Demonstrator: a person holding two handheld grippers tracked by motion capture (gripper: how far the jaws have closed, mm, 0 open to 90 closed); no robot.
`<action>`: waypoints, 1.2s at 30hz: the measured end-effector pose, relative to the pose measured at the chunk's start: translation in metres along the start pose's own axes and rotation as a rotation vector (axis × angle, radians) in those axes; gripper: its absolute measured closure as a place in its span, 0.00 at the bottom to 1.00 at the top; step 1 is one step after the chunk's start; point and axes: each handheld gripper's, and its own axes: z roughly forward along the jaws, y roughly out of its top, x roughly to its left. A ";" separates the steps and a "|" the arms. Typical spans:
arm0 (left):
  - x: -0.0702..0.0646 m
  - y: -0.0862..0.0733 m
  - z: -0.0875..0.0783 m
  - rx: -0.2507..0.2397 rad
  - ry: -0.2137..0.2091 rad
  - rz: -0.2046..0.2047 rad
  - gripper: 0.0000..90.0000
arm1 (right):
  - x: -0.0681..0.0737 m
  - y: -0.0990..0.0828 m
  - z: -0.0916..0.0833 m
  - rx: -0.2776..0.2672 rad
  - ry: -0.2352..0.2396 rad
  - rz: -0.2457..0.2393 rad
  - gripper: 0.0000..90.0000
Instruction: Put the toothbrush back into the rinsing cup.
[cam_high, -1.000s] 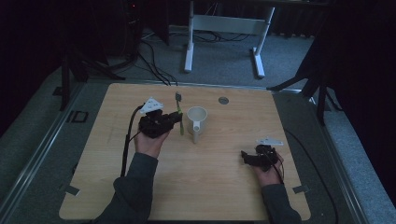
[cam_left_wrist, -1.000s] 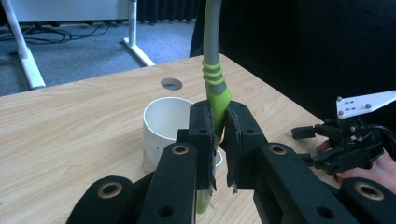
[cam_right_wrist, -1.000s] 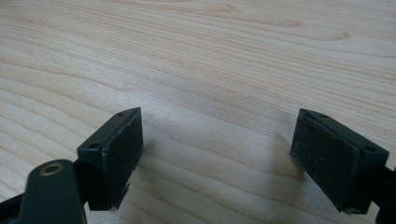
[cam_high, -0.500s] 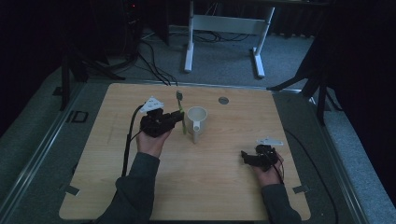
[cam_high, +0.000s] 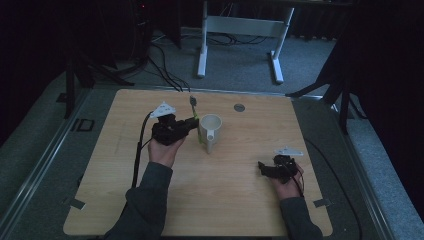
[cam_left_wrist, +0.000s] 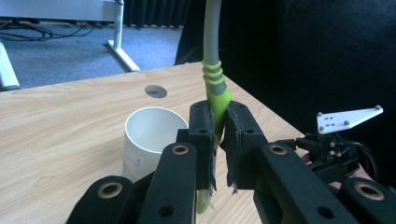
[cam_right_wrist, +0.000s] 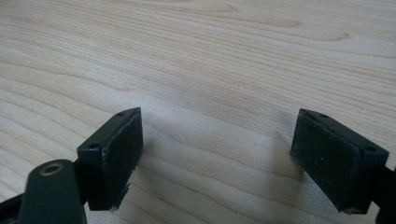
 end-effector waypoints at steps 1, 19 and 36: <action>0.000 0.000 0.000 -0.001 -0.003 -0.004 0.91 | 0.000 0.000 0.000 0.000 0.000 0.001 0.18; 0.000 0.000 0.007 -0.013 -0.011 -0.020 0.91 | 0.000 0.000 0.000 0.000 0.000 0.001 0.18; -0.001 -0.002 0.016 -0.045 0.002 -0.047 0.91 | 0.000 0.000 0.000 0.000 0.000 0.001 0.18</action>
